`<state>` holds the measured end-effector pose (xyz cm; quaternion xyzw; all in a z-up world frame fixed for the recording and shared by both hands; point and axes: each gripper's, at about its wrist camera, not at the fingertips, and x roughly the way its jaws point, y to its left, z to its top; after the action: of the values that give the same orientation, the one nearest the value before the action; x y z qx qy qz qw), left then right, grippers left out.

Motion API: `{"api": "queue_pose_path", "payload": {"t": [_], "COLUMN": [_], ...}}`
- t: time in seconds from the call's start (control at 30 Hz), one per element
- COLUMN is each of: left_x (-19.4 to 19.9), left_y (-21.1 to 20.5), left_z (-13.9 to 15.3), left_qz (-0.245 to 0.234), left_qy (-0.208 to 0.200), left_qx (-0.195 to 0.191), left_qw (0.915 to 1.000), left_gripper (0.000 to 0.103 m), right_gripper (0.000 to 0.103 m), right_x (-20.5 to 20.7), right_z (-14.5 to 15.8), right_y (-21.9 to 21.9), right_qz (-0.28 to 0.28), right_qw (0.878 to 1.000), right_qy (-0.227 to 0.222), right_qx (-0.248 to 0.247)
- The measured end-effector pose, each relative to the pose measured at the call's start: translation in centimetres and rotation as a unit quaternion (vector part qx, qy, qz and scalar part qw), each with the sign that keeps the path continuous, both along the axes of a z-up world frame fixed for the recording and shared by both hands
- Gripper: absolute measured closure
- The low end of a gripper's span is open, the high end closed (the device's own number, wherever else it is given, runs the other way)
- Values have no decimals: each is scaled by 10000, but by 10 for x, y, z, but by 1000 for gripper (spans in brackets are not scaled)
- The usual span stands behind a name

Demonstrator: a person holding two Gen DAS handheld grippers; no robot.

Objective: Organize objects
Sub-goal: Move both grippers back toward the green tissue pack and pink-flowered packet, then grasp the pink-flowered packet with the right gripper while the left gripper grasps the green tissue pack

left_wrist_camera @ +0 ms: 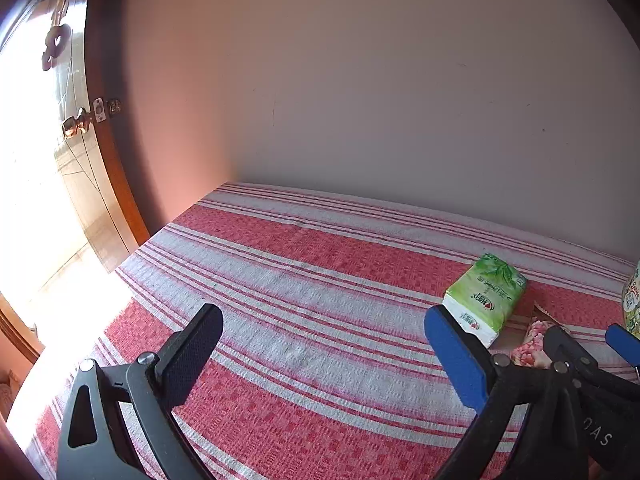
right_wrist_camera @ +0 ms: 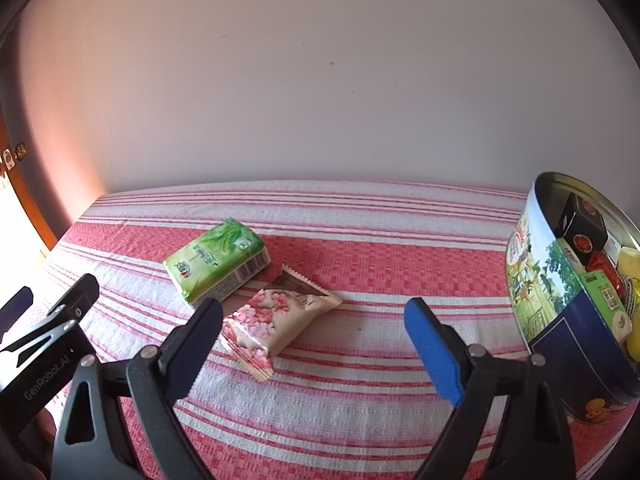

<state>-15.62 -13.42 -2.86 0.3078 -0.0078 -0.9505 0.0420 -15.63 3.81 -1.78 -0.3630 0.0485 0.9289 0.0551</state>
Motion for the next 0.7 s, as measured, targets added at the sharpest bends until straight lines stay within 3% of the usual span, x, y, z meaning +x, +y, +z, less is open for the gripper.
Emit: {"api": "queue_pose_path", "payload": {"t": [0.13, 0.23, 0.4, 0.57, 0.7], "left_x": [-4, -2, 0, 2, 6], "left_y": [0, 2, 6, 9, 14], "left_z": [0, 0, 1, 2, 4], "left_qz": [22, 5, -74, -151, -318], "left_qy": [-24, -29, 29, 73, 144], "left_qx": [-89, -85, -156, -167, -134], "left_qw": [10000, 10000, 9998, 9997, 9993], "left_gripper": [1, 1, 1, 1, 1], "right_gripper": [18, 33, 61, 63, 63], "right_x": [-25, -39, -38, -26, 1], "right_z": [-13, -25, -28, -27, -17], "right_y": [-12, -18, -15, -1, 17], "right_qz": [31, 86, 101, 342, 416], "right_qw": [9991, 9967, 9972, 9972, 9987], "right_qy": [-428, -811, -736, -661, -270], "right_qx": [-18, 24, 82, -101, -62]}}
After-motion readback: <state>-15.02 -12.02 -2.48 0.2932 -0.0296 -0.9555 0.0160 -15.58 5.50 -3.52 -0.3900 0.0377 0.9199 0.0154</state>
